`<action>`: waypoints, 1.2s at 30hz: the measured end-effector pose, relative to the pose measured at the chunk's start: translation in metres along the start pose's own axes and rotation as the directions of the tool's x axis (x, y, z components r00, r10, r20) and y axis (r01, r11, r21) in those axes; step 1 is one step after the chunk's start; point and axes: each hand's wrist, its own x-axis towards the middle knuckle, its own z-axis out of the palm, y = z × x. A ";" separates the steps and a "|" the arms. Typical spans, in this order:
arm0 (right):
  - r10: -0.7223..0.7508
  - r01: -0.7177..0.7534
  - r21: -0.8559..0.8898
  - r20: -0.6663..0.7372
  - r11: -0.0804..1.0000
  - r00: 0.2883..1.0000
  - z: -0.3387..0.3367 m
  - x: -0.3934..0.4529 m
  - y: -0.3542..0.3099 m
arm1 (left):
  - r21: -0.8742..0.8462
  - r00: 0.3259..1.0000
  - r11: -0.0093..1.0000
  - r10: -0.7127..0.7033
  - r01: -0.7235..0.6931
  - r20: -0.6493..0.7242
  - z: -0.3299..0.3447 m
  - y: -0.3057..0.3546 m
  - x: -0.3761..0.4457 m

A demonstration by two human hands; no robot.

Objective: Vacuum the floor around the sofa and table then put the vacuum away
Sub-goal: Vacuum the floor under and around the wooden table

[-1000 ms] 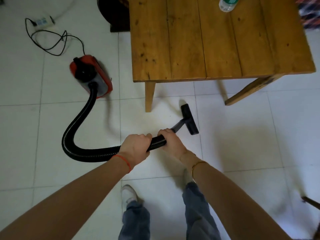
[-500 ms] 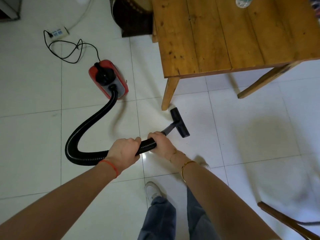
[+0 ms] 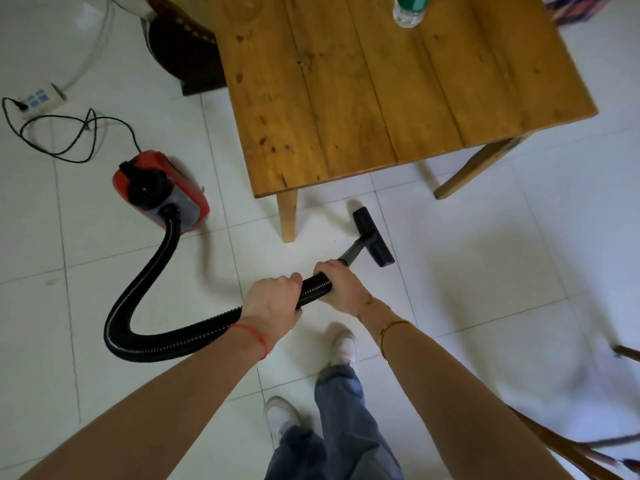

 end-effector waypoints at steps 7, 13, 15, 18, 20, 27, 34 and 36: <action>0.034 -0.035 -0.014 -0.064 0.999 0.997 -0.086 0.018 0.070 | -0.023 0.999 0.999 0.046 -0.046 -0.028 -0.038 0.064 0.088; 0.061 -0.065 -0.045 -0.072 0.997 0.996 -0.135 0.014 0.110 | -0.031 0.993 0.994 0.108 -0.109 -0.047 -0.055 0.105 0.128; 0.065 -0.069 -0.053 -0.075 0.996 0.995 -0.142 0.013 0.114 | -0.027 0.991 0.992 0.123 -0.124 -0.053 -0.057 0.110 0.134; 0.058 -0.062 -0.051 -0.086 0.997 0.995 -0.142 0.013 0.112 | -0.029 0.990 0.991 0.130 -0.132 -0.057 -0.057 0.109 0.133; 0.053 -0.057 -0.038 -0.098 0.998 0.994 -0.133 0.013 0.104 | -0.033 0.990 0.991 0.126 -0.128 -0.057 -0.055 0.101 0.127; -0.004 0.002 -0.016 -0.118 1.000 0.993 -0.070 0.015 0.049 | -0.007 0.990 0.991 0.137 -0.137 -0.035 -0.038 0.040 0.075; -0.038 0.039 0.014 -0.089 0.999 0.995 0.019 0.014 -0.023 | 0.032 0.990 0.989 0.142 -0.142 0.010 -0.011 -0.041 0.000; -0.039 0.042 0.029 -0.091 0.999 0.995 0.044 0.012 -0.045 | 0.043 0.989 0.988 0.148 -0.149 0.016 -0.004 -0.065 -0.022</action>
